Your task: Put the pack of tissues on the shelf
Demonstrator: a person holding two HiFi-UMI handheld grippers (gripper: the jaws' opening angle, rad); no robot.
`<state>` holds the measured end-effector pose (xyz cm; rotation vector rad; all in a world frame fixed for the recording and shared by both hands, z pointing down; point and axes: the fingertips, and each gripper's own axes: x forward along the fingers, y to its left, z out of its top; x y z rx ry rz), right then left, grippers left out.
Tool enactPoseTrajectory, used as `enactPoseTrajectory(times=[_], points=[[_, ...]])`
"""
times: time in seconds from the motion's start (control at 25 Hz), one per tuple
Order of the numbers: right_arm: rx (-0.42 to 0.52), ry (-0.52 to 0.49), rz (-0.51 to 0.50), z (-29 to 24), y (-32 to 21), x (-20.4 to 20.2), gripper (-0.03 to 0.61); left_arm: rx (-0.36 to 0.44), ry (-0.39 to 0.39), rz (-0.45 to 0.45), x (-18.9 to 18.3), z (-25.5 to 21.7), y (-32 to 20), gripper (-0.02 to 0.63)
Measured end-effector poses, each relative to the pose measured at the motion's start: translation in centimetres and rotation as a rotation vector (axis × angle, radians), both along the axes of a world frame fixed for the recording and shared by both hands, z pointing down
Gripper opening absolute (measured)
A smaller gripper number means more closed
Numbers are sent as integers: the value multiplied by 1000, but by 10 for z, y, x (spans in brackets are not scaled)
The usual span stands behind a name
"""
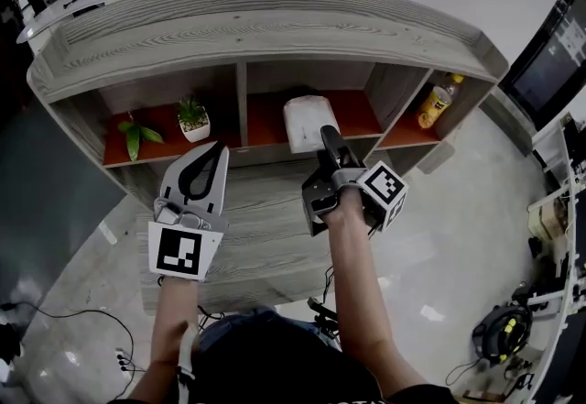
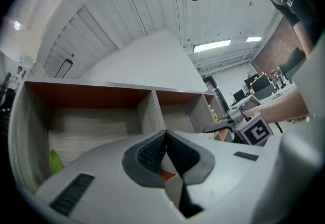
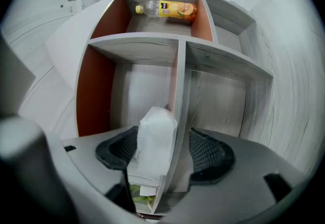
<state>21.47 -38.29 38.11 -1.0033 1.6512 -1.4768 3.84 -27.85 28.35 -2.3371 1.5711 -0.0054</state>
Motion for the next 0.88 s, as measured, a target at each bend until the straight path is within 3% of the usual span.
enactPoseTrajectory(times=[0.2, 0.36, 0.88], points=[[72, 71, 2, -13, 21, 8, 308, 2, -5, 35, 12, 0, 1, 11], [109, 201, 15, -12, 36, 13, 310, 12, -6, 63, 21, -2, 2, 11], [36, 282, 10, 22, 38, 10, 308, 24, -24, 81, 25, -3, 4, 11]])
